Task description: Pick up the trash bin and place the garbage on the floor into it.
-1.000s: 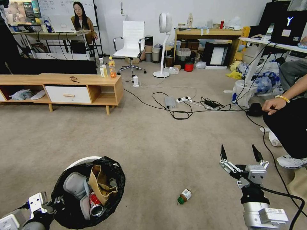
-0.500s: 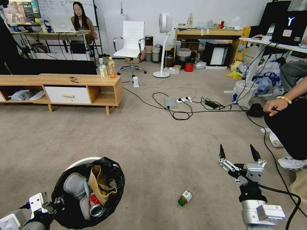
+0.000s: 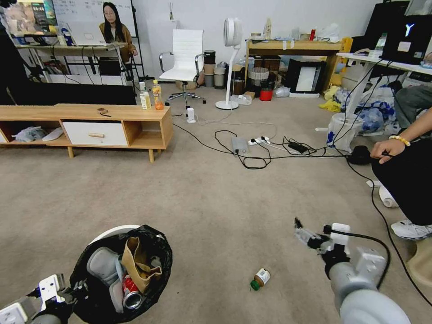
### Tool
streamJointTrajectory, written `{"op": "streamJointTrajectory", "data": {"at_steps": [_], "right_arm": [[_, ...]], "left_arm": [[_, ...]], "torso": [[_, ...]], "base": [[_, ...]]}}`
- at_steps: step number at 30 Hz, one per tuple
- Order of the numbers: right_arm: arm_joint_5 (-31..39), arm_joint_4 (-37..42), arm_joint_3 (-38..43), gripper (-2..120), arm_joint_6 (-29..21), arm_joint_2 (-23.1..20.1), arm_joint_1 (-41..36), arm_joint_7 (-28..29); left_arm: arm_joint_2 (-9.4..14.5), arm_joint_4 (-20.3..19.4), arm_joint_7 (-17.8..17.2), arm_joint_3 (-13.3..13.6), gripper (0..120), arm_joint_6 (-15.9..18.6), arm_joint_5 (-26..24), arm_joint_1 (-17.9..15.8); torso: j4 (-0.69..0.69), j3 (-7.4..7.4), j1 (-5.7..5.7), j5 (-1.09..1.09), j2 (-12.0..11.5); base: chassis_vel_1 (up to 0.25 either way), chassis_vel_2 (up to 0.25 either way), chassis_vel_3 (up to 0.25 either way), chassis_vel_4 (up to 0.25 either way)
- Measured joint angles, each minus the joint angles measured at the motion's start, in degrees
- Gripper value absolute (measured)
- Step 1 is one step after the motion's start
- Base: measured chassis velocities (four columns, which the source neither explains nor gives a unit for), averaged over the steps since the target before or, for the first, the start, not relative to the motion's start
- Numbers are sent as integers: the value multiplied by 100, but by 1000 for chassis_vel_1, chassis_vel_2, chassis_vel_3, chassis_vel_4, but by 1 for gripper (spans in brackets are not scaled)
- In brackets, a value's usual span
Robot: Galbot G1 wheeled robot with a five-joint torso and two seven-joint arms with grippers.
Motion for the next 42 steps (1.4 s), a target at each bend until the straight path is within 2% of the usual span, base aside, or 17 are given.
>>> {"op": "streamJointTrajectory", "data": {"at_steps": [2,3,5,13,18,24,28,39,42], "right_arm": [[904,-88,-116,100,-227,40,300,456],[904,-88,-116,100,-227,40,300,456],[1648,-283,-298,100,-356,134,594,769],[2280,-1017,-769,100,-332,533,1054,1144],[2315,-1501,-854,100,-278,723,1183,1091],[2255,-2415,-961,100,-152,969,1397,909],[2126,-3145,-1074,100,-11,1282,1662,714],[1915,-4101,-1247,99,125,1649,2028,377],[1799,-4599,-1292,98,163,1791,2215,206]], "left_arm": [[7,29,-1,-16,1,-4,11,5],[7,29,-1,-16,1,-4,11,5],[19,80,-3,-32,1,-7,50,5],[28,217,-6,-62,1,-24,171,-12],[-12,265,-5,-64,1,-42,250,-20],[-85,328,6,-74,1,-72,374,-16],[-119,346,10,-110,1,-79,414,-9],[-193,373,20,-132,1,-112,487,7],[-181,374,30,-164,1,-120,488,40]], "torso": [[0,0,0,0,0],[0,0,0,0,0],[0,0,0,0,0],[0,0,0,-1,0],[-1,0,0,-1,0],[-1,0,0,-1,0],[1,0,0,0,0],[-1,0,0,-1,0],[2,0,0,0,0]], "base": [[0,0,0,0],[0,0,0,0],[0,0,0,0],[0,0,0,0],[0,0,0,0],[0,0,0,0],[0,0,0,0],[0,0,0,0],[0,0,0,0]]}}
